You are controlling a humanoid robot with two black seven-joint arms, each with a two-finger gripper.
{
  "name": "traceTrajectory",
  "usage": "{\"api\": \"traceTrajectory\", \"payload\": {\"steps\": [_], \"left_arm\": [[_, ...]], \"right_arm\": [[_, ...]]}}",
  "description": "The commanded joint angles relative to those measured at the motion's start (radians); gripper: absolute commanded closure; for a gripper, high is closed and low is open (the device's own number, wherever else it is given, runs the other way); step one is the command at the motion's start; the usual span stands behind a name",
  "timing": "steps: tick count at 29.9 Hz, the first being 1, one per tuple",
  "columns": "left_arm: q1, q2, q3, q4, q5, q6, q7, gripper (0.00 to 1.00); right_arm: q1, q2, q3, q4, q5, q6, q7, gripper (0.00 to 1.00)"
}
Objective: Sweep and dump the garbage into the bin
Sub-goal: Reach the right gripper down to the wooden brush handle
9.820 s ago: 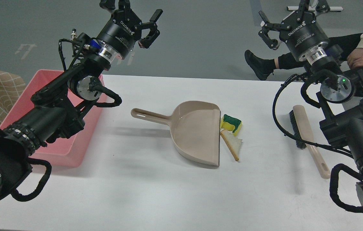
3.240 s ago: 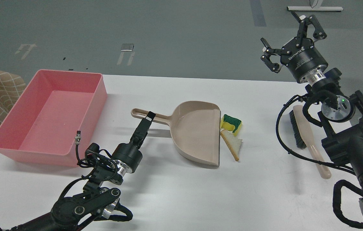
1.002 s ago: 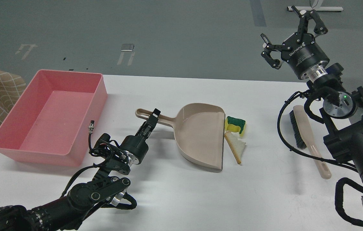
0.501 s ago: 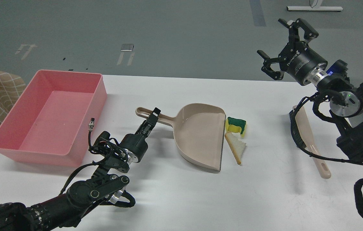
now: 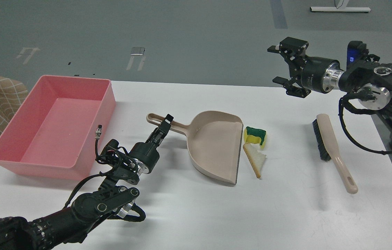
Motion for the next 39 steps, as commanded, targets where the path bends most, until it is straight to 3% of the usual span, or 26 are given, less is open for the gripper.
{"api": "traceTrajectory", "payload": {"steps": [1, 15, 29, 39], "left_arm": [[0.000, 0.002, 0.000, 0.000, 0.001, 0.000, 0.000, 1.00], [-0.008, 0.002, 0.000, 0.000, 0.001, 0.000, 0.000, 1.00], [-0.015, 0.006, 0.023, 0.000, 0.000, 0.000, 0.001, 1.00], [-0.020, 0.005, 0.023, 0.000, 0.001, 0.000, 0.001, 1.00]], "right_arm": [[0.042, -0.040, -0.088, 0.010, -0.036, 0.000, -0.002, 0.00], [0.198, -0.120, -0.439, 0.062, -0.138, 0.000, -0.002, 0.02], [0.186, -0.391, -0.595, 0.436, -0.266, 0.000, -0.037, 0.04], [0.131, -0.542, -0.603, 0.603, -0.304, 0.000, -0.038, 0.06]]}}
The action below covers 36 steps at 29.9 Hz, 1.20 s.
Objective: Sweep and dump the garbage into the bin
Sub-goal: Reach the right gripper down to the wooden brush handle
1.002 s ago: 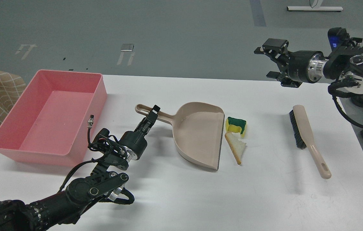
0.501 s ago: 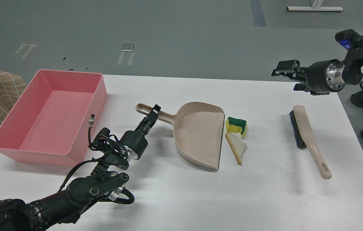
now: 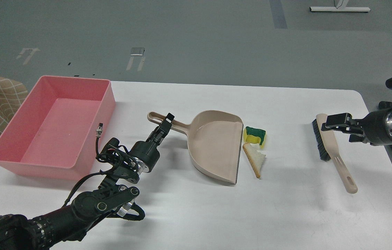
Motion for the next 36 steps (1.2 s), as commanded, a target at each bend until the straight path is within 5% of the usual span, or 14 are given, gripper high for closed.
{"api": "traceTrajectory", "payload": {"steps": [1, 36], "left_arm": [[-0.004, 0.003, 0.001, 0.000, -0.001, 0.000, 0.000, 1.00], [-0.002, -0.002, 0.018, -0.002, -0.001, 0.000, 0.000, 1.00]], "right_arm": [[-0.022, -0.047, 0.000, 0.078, -0.039, 0.000, -0.001, 0.06], [-0.110, -0.057, 0.003, 0.098, -0.137, 0.000, -0.004, 0.14]]}}
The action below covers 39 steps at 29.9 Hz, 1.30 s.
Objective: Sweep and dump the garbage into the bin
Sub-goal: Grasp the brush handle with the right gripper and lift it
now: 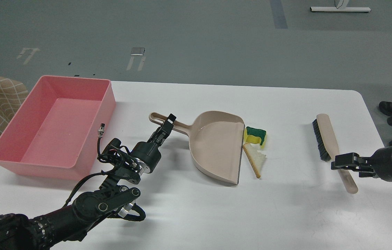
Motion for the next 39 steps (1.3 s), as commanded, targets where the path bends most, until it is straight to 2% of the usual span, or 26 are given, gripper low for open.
{"api": "traceTrajectory", "payload": {"steps": [1, 3, 4, 9, 12, 15, 17, 20, 24, 29, 30, 36, 39], "left_arm": [[0.001, 0.002, 0.000, 0.000, 0.000, 0.000, 0.000, 1.00], [0.001, 0.000, 0.000, 0.000, 0.000, 0.000, 0.000, 1.00], [0.001, 0.000, 0.000, -0.003, 0.000, 0.000, 0.000, 1.00], [0.001, 0.000, 0.000, -0.003, 0.000, 0.000, 0.000, 1.00], [0.000, 0.002, 0.000, -0.003, 0.000, 0.000, 0.000, 1.00], [0.001, 0.002, 0.000, -0.003, 0.000, 0.000, 0.000, 1.00], [0.001, 0.002, 0.000, -0.003, 0.000, 0.000, 0.000, 1.00], [0.001, 0.002, 0.000, -0.003, 0.000, 0.000, 0.000, 1.00], [0.000, 0.005, 0.000, -0.003, 0.000, 0.000, 0.000, 1.00], [0.000, 0.003, 0.000, -0.003, 0.000, 0.000, 0.001, 1.00], [0.000, 0.002, 0.000, -0.003, 0.000, 0.000, 0.000, 1.00], [-0.002, 0.005, 0.000, -0.003, 0.000, 0.000, 0.001, 1.00], [-0.002, 0.005, 0.000, -0.003, 0.000, 0.000, 0.001, 1.00]], "right_arm": [[-0.003, 0.008, -0.001, 0.001, 0.000, 0.000, 0.000, 0.14], [-0.006, 0.008, 0.000, 0.001, 0.000, 0.000, 0.002, 0.15], [-0.006, 0.010, 0.000, 0.002, 0.002, 0.000, 0.003, 0.19], [-0.006, 0.010, 0.000, 0.002, 0.002, 0.000, 0.003, 0.20], [-0.008, 0.010, 0.000, 0.001, 0.002, 0.000, 0.005, 0.28], [-0.006, 0.013, 0.000, 0.001, 0.002, 0.000, 0.005, 0.29], [-0.008, 0.017, -0.001, 0.001, 0.002, 0.000, 0.005, 0.37], [-0.009, 0.017, -0.001, 0.001, 0.002, 0.000, 0.005, 0.41], [-0.014, 0.017, 0.000, 0.001, 0.004, 0.000, 0.003, 0.56], [-0.014, 0.017, -0.001, 0.001, 0.004, 0.000, 0.003, 0.63], [-0.016, 0.017, -0.001, 0.001, 0.004, 0.000, 0.003, 0.70], [-0.016, 0.017, 0.000, 0.002, 0.004, 0.000, 0.007, 0.96], [-0.014, 0.017, 0.003, 0.002, 0.005, 0.000, 0.008, 1.00]]}}
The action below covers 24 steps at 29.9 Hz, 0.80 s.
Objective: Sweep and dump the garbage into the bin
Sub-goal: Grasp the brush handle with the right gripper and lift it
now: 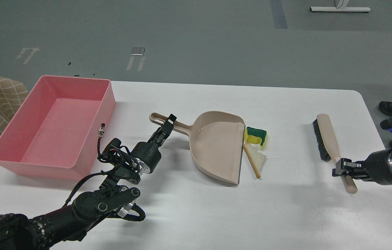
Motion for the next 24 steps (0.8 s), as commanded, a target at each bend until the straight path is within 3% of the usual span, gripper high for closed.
{"api": "traceTrajectory", "payload": {"steps": [1, 24], "left_arm": [[0.000, 0.000, 0.000, 0.000, 0.000, 0.000, 0.001, 1.00], [0.000, 0.000, 0.000, 0.000, 0.000, 0.000, 0.001, 1.00]], "right_arm": [[0.003, 0.000, 0.007, 0.001, 0.001, 0.000, 0.004, 1.00], [0.018, -0.009, 0.052, 0.188, 0.006, 0.000, -0.009, 1.00]]}}
